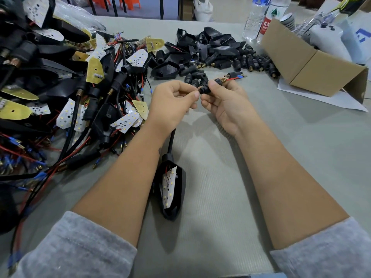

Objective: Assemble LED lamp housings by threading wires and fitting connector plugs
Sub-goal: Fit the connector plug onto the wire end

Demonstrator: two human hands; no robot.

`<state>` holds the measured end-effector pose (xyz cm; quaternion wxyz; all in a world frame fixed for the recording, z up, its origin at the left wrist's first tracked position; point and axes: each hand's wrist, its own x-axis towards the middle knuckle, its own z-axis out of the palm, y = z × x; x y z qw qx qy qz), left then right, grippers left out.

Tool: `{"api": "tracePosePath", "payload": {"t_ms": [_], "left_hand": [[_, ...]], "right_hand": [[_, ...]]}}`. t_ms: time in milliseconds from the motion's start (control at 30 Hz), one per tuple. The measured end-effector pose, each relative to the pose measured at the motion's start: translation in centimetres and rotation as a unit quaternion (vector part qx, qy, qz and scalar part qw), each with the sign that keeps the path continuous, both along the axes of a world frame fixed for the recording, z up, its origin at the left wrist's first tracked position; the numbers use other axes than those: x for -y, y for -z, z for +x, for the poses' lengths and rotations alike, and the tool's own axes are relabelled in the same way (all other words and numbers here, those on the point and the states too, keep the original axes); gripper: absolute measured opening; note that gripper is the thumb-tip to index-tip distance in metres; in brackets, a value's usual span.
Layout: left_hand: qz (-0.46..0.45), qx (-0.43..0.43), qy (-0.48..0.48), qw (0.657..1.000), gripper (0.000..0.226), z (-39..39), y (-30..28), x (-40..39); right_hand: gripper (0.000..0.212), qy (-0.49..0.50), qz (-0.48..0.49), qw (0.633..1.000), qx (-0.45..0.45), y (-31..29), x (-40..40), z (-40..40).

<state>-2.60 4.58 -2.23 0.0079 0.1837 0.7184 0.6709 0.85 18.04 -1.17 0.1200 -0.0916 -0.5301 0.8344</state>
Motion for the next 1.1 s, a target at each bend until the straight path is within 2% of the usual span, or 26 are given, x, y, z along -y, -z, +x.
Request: {"api": "tracePosePath", "payload": {"t_ms": [133,333,567,767,967,1100], "left_hand": [[0.013,0.003,-0.017,1.000,0.016,0.14,-0.17,0.02],[-0.001,-0.001,-0.020,1.000,0.017,0.44,-0.20,-0.36],[0.006,-0.012,-0.029,0.999,0.019,0.44,-0.47,-0.14],[-0.019,-0.025,-0.020,0.999,0.020,0.60,-0.31,-0.56],[-0.038,0.013,0.016,0.999,0.008,0.89,-0.52,-0.20],[-0.055,0.007,0.012,0.998,0.016,0.91,-0.66,-0.20]], "right_hand": [[0.011,0.003,0.011,1.000,0.014,-0.02,0.20,-0.12],[0.007,-0.012,-0.026,1.000,-0.012,-0.04,0.11,-0.03],[0.014,0.002,0.065,0.997,-0.028,0.23,0.47,-0.14],[0.011,-0.001,-0.010,1.000,0.004,0.05,0.15,-0.32],[0.014,0.023,-0.077,0.997,0.010,-0.03,-0.30,-0.21],[0.014,0.023,-0.056,0.998,0.001,0.09,-0.27,-0.23]]}}
